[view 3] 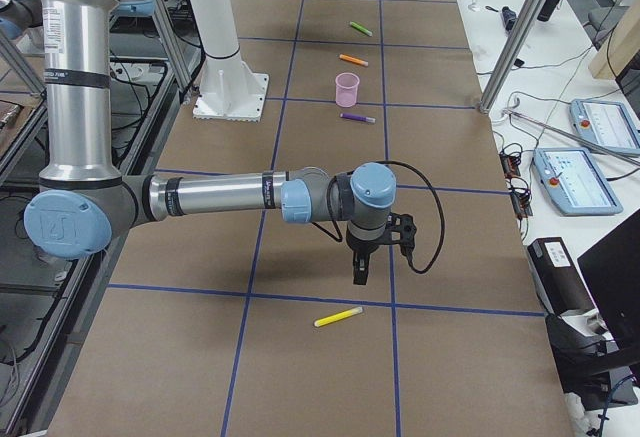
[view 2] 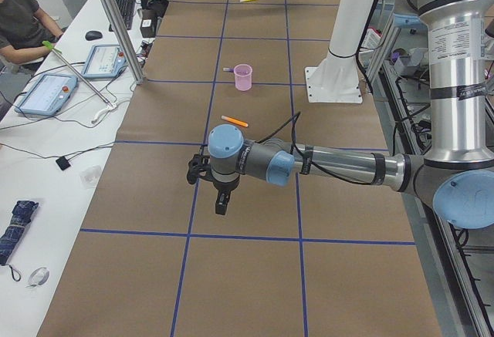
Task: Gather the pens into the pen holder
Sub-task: 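Lower the right gripper onto the yellow highlighter and close on it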
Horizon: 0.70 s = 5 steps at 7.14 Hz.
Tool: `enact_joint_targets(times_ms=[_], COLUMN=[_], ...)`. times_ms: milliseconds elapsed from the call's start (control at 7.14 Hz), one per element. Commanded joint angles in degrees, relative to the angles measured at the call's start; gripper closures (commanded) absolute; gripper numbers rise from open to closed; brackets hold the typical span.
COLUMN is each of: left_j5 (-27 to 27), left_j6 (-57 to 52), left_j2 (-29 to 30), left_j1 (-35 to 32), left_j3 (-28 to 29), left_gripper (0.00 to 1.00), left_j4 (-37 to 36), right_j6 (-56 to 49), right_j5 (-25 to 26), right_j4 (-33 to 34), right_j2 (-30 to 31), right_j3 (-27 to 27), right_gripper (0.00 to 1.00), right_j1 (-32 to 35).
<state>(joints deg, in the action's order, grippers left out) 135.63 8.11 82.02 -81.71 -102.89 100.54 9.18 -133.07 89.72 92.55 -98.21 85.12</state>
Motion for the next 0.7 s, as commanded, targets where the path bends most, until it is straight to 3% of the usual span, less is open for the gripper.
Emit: enact_joint_targets(times_ms=[0,280,560], left_j5=[0.16,2.69,2.71], left_j6=[0.07,0.07,-0.11], left_j2=[-0.64,-0.64,-0.55], left_j1=[-0.03,0.06,0.23], left_j3=[-0.03,-0.21,0.06], left_gripper=[0.0,0.0,0.0], left_j4=[0.27,0.36,0.27], right_j6=[0.04,0.22,2.22], right_j5=[-1.57,-2.02,-1.67], right_j4=[-4.7,-11.38,-11.49], right_j2=[2.1,3.52,2.65], right_j3=[0.04,0.13,3.62], right_gripper=[0.0,0.0,0.0], right_j1=[-0.04,-0.13,-2.14])
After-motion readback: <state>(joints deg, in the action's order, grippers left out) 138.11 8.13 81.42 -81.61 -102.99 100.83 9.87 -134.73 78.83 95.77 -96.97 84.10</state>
